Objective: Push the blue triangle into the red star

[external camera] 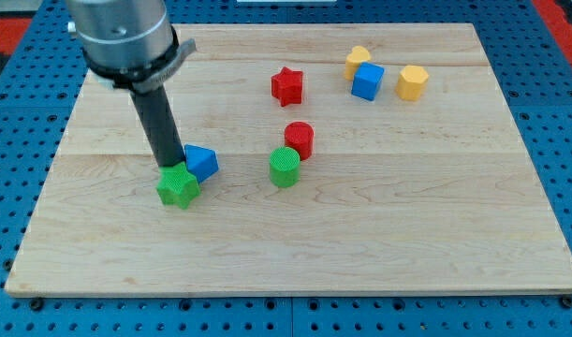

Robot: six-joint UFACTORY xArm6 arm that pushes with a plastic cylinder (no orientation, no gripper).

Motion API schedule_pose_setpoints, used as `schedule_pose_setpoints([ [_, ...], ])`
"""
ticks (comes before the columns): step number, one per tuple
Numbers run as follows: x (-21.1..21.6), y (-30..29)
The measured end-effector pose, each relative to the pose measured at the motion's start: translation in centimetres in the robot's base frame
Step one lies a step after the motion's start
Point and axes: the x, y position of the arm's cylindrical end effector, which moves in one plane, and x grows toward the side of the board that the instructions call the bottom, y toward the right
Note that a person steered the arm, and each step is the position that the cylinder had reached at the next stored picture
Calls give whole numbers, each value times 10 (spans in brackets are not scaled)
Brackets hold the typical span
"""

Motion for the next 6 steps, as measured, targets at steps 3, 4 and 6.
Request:
schedule_pose_setpoints([
  [3,-61,70],
  [4,-84,77],
  [6,-100,105],
])
